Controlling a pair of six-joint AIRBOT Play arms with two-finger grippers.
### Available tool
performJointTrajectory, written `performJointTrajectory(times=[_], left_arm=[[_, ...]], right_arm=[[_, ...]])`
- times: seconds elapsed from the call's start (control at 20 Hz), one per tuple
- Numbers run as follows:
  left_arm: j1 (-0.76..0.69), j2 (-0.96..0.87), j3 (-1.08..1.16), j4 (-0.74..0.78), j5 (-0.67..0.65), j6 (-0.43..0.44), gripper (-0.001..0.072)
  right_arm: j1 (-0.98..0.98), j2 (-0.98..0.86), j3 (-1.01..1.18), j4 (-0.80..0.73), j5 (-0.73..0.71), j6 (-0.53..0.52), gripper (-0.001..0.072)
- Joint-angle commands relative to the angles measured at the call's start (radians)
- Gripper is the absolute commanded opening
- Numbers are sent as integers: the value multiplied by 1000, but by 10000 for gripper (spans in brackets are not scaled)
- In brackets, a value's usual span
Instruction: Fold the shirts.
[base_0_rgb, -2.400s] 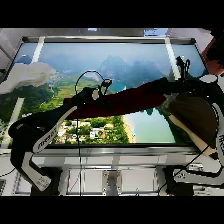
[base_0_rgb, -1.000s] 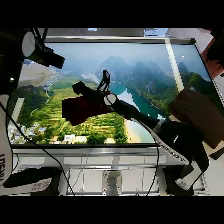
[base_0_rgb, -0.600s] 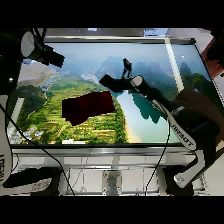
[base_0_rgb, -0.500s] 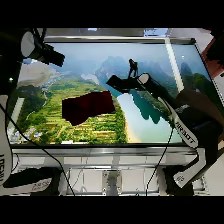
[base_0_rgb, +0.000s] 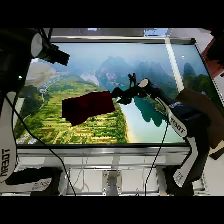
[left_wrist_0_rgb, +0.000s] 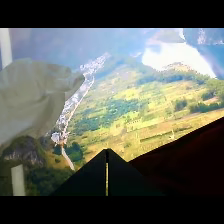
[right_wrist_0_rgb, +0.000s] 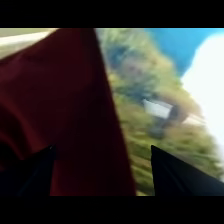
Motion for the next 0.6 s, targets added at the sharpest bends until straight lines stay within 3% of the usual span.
performJointTrajectory(times=[0.0,0.1,0.15,0.2,0.25,0.3,0.35,0.55], left_arm=[[1,-13,1,1,2,3,13],[1,-13,1,3,2,12,12],[1,-13,1,4,2,14,12],[1,-13,1,4,1,14,12],[1,-13,1,4,0,14,13],[3,-13,1,4,-3,19,12],[8,-13,1,3,-11,28,13],[85,-13,1,0,-47,28,12]], right_arm=[[50,-66,2,255,-27,-111,676],[75,-82,2,312,-25,-117,672],[85,-85,2,312,-18,-117,638],[91,-85,2,313,-7,-117,557],[95,-85,2,317,0,-117,399],[95,-85,2,335,2,-123,82],[88,-85,2,368,5,-142,21],[-2,-42,2,505,75,-267,22]])
